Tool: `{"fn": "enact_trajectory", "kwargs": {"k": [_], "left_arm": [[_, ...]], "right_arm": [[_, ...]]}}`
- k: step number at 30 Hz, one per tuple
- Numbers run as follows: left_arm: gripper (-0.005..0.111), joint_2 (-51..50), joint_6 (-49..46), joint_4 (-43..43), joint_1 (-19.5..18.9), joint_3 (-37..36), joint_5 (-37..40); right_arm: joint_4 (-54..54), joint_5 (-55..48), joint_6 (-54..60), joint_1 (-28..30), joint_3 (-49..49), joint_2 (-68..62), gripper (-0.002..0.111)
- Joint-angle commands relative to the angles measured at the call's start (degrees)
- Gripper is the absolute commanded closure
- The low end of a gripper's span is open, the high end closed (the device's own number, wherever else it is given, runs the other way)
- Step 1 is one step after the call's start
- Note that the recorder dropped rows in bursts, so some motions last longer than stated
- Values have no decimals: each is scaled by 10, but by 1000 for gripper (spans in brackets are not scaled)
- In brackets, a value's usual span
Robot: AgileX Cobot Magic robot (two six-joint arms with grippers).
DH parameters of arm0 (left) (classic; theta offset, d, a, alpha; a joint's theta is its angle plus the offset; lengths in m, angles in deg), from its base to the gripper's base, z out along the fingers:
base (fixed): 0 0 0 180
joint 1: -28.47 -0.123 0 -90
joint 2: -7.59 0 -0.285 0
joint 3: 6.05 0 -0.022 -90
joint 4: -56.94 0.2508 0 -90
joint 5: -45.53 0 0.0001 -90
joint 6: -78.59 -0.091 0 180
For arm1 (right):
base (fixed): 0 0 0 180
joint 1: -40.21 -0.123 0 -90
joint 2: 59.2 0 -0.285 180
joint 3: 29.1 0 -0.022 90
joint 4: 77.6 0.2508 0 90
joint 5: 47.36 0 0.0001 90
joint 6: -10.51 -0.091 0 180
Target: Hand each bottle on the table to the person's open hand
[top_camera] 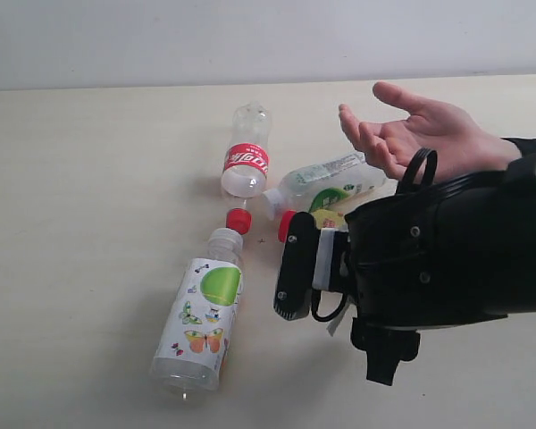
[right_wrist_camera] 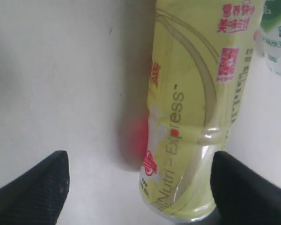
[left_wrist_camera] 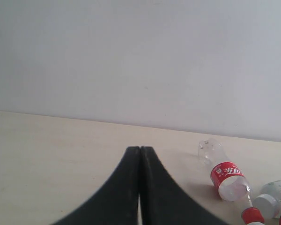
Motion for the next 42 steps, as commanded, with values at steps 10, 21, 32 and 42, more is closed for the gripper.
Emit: {"fn": "enact_trajectory", "kwargs": {"k": [10, 21, 32, 42], "left_arm": [[107, 4, 0, 2, -1, -2, -1], [107, 4, 0, 2, -1, -2, -1], [107, 4, 0, 2, -1, -2, -1], [107, 4, 0, 2, -1, -2, -1]], "right_arm": [[-65, 6, -66, 1, -5, -1, 29], [-73, 21, -66, 21, -5, -1, 28], [-33, 21, -56, 20, -5, -1, 28], [-52, 50, -60, 20, -5, -1, 28]]}}
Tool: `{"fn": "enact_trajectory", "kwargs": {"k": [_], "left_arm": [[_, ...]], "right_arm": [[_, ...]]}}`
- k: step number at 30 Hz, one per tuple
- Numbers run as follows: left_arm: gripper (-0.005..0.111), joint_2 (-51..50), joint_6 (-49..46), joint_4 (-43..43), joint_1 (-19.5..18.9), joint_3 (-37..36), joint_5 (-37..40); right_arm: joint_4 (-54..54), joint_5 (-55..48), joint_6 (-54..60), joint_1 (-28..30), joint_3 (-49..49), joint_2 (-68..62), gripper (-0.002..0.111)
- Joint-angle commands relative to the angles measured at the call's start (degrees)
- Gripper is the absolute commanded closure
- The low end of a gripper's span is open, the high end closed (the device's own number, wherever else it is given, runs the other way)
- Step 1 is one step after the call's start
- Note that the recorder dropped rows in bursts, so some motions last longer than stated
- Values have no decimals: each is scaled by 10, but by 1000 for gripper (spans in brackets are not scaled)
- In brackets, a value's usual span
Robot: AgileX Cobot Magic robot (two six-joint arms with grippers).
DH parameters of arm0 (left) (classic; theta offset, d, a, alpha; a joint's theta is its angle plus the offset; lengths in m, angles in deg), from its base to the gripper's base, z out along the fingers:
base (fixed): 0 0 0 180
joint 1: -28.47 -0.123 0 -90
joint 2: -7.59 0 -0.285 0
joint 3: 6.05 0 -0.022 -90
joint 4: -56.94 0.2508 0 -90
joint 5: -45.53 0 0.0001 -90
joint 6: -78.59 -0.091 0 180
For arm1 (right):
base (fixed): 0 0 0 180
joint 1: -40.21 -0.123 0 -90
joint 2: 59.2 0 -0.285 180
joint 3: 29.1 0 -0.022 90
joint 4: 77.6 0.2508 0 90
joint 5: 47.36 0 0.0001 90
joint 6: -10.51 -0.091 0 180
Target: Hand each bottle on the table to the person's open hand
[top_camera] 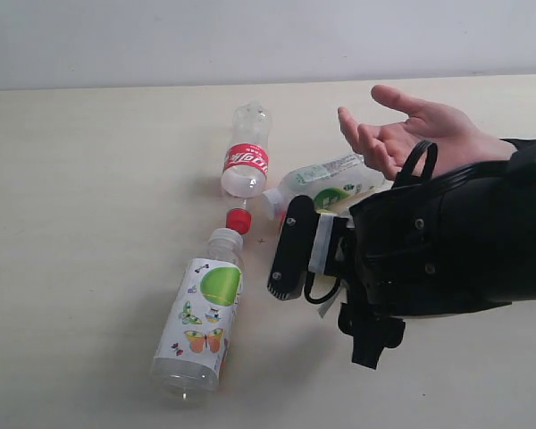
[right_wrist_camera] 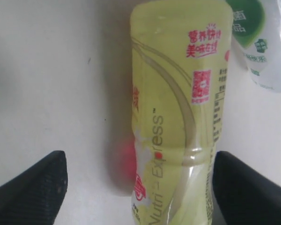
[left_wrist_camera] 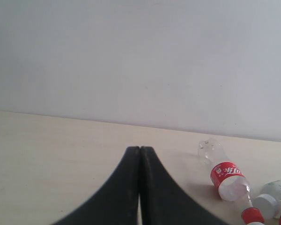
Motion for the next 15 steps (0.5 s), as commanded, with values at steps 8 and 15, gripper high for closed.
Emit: {"fn": "enact_trajectory", "kwargs": {"k": [8, 15], "left_arm": [[107, 4, 0, 2, -1, -2, -1], [107, 4, 0, 2, -1, -2, -1]], "right_arm": [[-24, 7, -10, 4, -5, 0, 28], [-24, 7, -11, 4, -5, 0, 28]]}}
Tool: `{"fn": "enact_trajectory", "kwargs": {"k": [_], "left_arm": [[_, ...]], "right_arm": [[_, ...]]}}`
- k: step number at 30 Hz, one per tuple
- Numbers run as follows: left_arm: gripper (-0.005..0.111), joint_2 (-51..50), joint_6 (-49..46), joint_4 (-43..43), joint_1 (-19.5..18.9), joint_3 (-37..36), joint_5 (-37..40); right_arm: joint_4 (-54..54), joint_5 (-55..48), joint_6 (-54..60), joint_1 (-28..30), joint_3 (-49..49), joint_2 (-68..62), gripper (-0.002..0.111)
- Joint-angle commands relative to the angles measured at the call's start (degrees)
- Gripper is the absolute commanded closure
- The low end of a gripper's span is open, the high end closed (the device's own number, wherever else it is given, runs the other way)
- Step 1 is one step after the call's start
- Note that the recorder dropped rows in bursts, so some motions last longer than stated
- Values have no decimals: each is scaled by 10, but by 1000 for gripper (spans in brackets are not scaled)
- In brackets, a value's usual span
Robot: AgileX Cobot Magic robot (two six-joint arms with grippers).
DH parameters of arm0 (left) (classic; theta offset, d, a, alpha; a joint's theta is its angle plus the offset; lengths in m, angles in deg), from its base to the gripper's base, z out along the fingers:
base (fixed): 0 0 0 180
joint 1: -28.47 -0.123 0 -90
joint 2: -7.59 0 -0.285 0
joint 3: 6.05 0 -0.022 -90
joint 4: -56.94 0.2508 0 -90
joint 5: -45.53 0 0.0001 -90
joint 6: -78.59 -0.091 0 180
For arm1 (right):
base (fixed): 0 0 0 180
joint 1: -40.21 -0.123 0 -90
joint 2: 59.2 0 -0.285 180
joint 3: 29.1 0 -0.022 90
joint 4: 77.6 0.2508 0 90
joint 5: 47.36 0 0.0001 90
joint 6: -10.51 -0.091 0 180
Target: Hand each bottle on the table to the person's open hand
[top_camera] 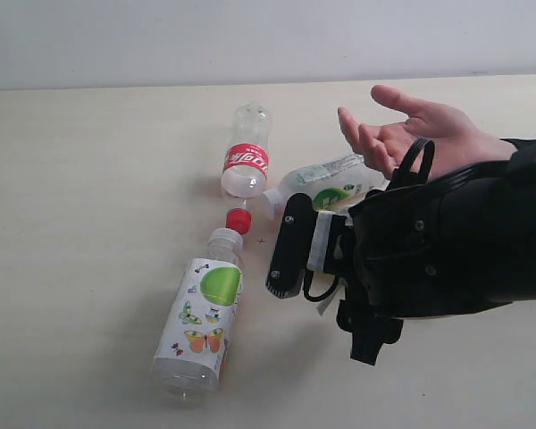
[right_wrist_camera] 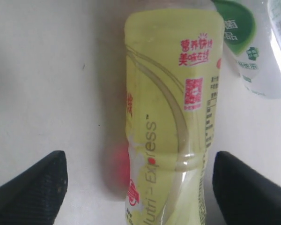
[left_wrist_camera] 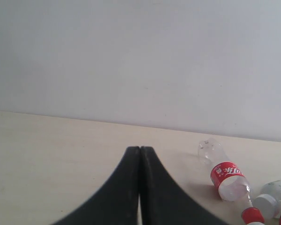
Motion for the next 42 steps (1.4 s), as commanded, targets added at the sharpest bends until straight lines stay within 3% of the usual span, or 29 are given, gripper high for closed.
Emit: {"fn": "enact_trajectory", "kwargs": {"k": [1, 17, 42], "left_arm": [[107, 4, 0, 2, -1, -2, -1], [107, 4, 0, 2, -1, -2, -1], [107, 4, 0, 2, -1, -2, -1]], "right_arm": [[-6, 4, -4, 4, -5, 0, 28], [13, 2, -17, 3, -5, 0, 28], [-84, 1, -91, 4, -5, -55, 28]]}}
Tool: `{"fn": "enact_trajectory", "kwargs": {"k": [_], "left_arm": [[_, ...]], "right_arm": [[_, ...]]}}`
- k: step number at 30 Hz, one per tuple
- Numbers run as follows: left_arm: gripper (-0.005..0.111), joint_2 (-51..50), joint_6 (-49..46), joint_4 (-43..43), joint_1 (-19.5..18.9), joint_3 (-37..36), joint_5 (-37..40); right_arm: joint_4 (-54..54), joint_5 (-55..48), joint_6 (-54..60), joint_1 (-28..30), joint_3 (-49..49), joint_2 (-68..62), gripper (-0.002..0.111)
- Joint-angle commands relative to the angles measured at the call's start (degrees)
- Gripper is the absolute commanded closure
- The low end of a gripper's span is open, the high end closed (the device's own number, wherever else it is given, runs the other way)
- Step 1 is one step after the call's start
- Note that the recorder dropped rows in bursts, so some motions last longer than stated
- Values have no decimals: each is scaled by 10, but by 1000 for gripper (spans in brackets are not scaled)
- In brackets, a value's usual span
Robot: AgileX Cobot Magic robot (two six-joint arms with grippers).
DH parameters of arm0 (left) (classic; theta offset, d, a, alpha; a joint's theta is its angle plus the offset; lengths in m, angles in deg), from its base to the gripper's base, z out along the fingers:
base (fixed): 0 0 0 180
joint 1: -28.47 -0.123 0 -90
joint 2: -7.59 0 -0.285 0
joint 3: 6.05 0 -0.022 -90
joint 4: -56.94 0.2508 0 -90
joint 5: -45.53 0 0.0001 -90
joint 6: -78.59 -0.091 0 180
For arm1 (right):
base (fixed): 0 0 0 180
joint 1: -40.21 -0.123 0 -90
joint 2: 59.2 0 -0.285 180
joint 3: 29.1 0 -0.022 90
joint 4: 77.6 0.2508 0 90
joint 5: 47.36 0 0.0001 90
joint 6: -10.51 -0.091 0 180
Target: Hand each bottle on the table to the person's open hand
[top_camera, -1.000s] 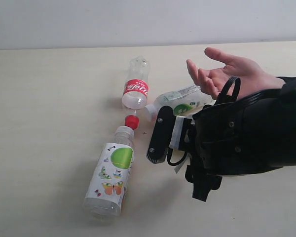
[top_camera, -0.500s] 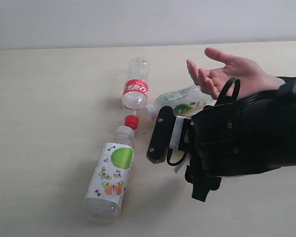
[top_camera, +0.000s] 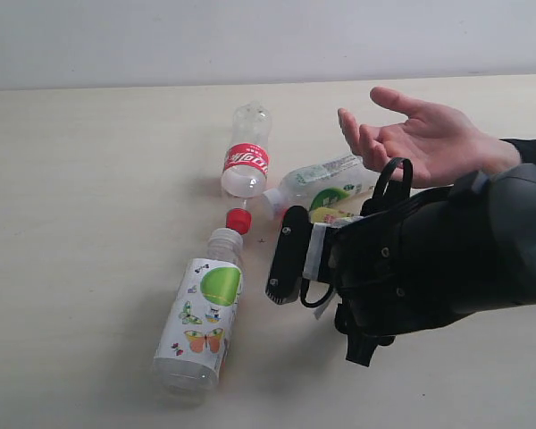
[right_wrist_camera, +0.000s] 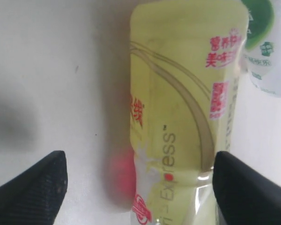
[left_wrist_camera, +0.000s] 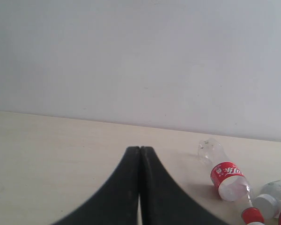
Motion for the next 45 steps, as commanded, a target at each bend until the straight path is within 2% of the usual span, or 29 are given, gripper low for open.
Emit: {"fn": "enact_trajectory", "kwargs": {"k": [1, 20, 24, 45], "left_arm": [[107, 4, 0, 2, -1, -2, -1], [107, 4, 0, 2, -1, -2, -1], [107, 4, 0, 2, -1, -2, -1], [107, 4, 0, 2, -1, -2, -1]], "right_arm": [[-26, 1, -16, 4, -4, -1, 28], [-102, -2, -89, 4, -4, -39, 28], [-138, -15, -133, 4, -4, -39, 28], [-131, 6, -132, 4, -3, -39, 28]]}}
